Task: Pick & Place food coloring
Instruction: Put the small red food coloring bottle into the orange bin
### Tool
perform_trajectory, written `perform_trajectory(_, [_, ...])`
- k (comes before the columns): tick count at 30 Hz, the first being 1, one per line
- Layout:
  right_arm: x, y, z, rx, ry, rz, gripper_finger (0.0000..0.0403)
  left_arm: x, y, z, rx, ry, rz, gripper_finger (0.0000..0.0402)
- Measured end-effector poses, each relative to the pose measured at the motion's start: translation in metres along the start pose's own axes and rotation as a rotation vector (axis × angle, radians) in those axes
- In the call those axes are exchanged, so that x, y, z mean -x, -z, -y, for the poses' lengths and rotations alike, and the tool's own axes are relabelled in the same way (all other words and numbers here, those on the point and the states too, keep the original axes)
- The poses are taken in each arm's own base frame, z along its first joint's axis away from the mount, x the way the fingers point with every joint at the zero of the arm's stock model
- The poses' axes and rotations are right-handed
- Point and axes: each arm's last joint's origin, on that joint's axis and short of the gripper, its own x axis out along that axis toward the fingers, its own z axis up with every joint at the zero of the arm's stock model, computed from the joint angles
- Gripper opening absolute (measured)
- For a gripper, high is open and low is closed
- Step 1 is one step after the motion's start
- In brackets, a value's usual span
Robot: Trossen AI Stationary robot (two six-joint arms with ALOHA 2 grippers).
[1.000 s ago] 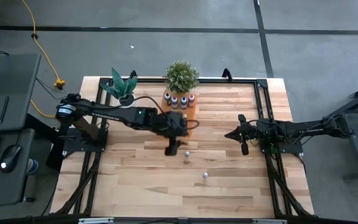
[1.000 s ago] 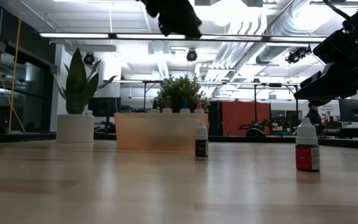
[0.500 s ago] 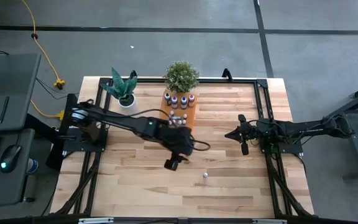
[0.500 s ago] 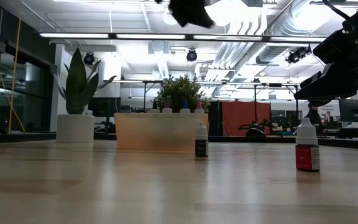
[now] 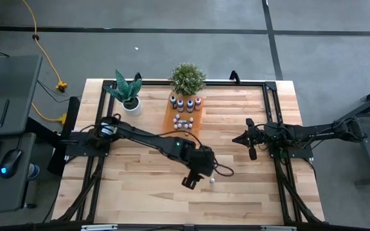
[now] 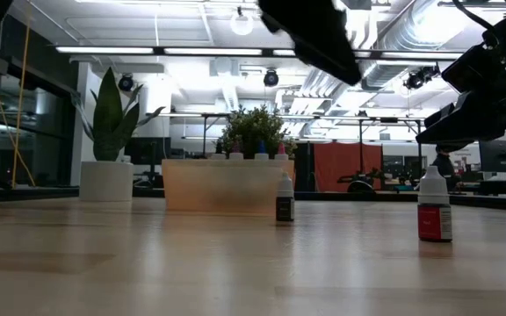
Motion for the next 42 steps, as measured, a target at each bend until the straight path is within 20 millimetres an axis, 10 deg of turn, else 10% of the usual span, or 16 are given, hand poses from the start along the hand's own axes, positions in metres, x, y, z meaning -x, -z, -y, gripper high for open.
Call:
perform_trajectory(10, [-0.001, 0.001, 0.000, 0.000, 0.002, -0.014, 0.0000, -0.043, 0.001, 0.001, -0.018, -0.015, 0.045, 0.0189])
perform_trajectory(42, [-0.001, 0.001, 0.000, 0.000, 0.002, -0.014, 0.0000, -0.088, 0.010, 0.000, -0.121, 0.028, 0.074, 0.0245])
